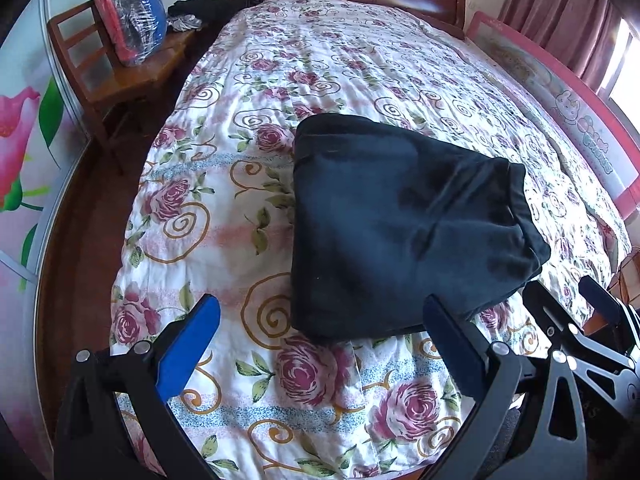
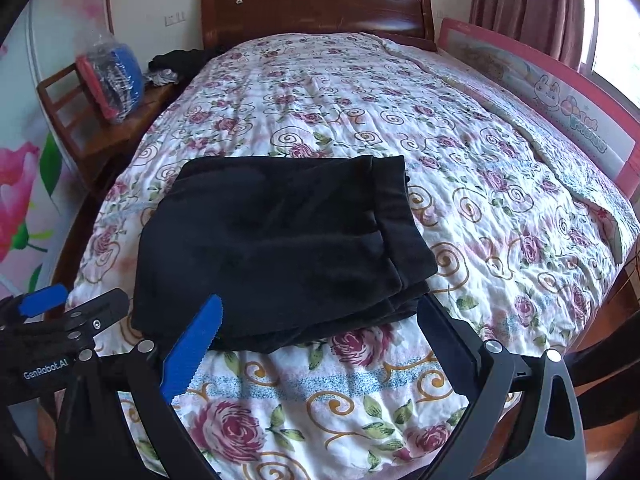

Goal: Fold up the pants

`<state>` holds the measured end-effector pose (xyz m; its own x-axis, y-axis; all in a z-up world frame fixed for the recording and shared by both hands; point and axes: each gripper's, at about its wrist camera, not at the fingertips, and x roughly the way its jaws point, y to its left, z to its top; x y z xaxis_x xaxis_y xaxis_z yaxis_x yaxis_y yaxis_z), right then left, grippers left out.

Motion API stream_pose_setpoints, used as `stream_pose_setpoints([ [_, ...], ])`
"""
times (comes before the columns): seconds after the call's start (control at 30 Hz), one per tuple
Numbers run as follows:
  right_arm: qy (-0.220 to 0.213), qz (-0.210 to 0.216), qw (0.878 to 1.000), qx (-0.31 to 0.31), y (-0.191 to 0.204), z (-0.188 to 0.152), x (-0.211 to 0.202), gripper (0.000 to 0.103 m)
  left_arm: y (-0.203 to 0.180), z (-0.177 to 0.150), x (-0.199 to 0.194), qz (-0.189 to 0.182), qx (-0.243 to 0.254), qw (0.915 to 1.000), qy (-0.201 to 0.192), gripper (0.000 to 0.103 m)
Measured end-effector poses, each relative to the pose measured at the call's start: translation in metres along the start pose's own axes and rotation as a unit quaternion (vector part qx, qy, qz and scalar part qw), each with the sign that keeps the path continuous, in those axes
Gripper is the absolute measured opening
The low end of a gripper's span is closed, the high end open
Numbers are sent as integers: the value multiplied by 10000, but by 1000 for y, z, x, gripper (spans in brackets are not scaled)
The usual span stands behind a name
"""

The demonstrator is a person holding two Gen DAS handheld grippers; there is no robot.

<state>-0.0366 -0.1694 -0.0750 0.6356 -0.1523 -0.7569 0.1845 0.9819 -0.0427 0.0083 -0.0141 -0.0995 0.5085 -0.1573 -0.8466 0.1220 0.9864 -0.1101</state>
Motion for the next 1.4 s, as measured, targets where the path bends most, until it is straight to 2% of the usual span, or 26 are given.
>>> stream_pose_setpoints([
  [1.4, -7, 32, 9999, 128, -5, 5, 2, 97, -7, 2, -8, 81, 153, 9997, -172, 101],
])
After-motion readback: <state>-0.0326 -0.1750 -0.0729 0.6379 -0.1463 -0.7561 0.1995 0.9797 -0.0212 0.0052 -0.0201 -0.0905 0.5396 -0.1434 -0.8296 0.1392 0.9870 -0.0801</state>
